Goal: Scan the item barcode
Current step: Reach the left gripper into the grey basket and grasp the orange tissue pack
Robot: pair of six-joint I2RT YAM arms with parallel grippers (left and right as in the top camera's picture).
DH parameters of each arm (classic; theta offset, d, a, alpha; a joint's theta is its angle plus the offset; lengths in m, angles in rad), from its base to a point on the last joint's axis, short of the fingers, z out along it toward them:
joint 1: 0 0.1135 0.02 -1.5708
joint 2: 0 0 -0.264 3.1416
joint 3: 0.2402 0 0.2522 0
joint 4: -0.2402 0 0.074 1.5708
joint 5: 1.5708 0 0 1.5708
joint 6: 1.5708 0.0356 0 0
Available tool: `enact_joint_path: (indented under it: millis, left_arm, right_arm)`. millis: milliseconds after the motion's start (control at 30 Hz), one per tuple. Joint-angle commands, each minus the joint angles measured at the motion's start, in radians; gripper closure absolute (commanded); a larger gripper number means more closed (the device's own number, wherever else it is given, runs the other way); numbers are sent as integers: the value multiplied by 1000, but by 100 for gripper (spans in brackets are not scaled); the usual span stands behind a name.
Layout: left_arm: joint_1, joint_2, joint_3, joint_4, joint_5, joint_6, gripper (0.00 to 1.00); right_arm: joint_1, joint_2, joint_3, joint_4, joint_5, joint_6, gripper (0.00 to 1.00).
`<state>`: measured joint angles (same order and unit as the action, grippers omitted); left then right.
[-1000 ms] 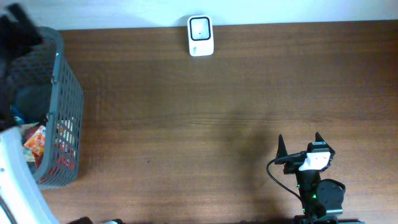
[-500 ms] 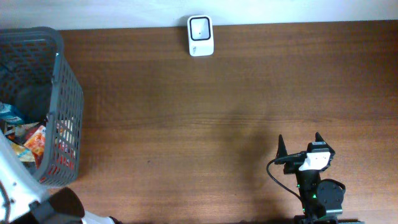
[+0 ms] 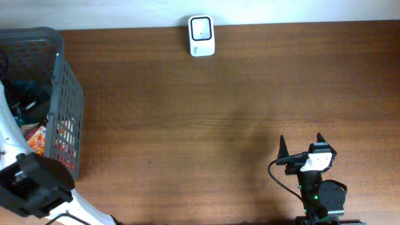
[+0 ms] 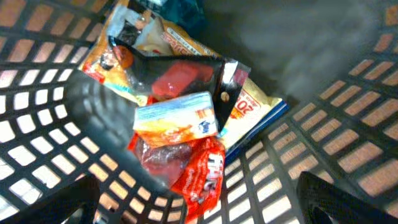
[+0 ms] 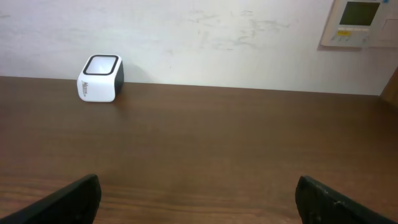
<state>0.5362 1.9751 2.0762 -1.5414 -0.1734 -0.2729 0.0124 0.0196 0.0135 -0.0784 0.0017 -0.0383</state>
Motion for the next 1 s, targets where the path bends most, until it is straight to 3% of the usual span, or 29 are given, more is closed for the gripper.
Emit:
enact_joint_path:
  millis: [0,133,433,800,867,967]
  left_arm:
    - [4,9,-97,49,-19,13,1]
    - [4,9,-238,199,-18,20,2]
    - [10,9,-381,353,-18,19,0]
    - [13,9,-394,383,-19,-76,1]
    - [13,9,-394,381,-19,-86,8]
    - [13,9,-394,352,-19,-177,7]
  right_arm:
    - [-6,-3,-8,-3,9,-7,2]
    - [-6,-3,-8,-3,9,-7,2]
    - [-6,-3,-8,-3,9,-7,2]
    - [-6,-3,-8,-3,9,-7,2]
    - [-6,-3,-8,-3,9,-7,2]
    - [-6,-3,-8,-3,9,-7,2]
